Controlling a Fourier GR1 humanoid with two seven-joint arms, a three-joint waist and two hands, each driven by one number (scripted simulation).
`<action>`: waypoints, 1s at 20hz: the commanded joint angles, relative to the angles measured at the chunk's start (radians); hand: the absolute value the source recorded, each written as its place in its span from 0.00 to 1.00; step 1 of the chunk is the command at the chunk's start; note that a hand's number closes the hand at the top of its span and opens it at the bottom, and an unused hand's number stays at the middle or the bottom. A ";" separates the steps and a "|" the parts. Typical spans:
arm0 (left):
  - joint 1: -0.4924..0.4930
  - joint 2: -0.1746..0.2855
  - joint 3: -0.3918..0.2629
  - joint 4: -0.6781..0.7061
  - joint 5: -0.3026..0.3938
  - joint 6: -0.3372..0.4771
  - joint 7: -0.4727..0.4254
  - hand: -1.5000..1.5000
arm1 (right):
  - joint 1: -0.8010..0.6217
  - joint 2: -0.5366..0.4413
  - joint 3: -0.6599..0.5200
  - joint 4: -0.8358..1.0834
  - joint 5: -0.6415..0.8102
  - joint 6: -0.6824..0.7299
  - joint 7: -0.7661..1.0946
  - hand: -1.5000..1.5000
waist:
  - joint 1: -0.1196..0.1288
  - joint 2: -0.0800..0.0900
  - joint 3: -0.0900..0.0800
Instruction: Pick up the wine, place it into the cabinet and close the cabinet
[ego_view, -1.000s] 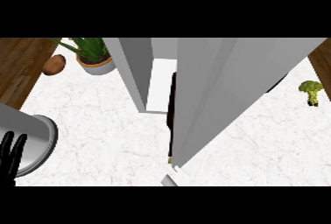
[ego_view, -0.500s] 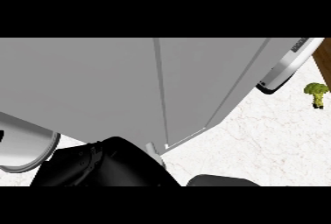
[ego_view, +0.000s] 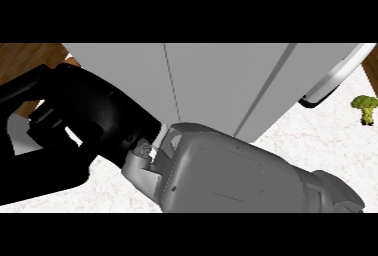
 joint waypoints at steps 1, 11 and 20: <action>-0.014 0.006 -0.008 0.002 -0.001 -0.026 0.013 0.00 | -0.075 0.001 -0.009 0.095 -0.230 0.163 0.057 1.00 | 0.014 0.008 -0.001; -0.012 0.041 0.136 0.041 0.081 -0.062 0.062 0.00 | -0.114 0.000 -0.130 0.544 -0.188 0.354 -0.231 1.00 | -0.033 0.000 0.002; -0.037 0.028 0.122 0.022 0.062 -0.052 0.078 0.00 | -0.121 -0.091 -0.195 0.728 -0.158 0.368 -0.360 1.00 | -0.051 0.011 0.002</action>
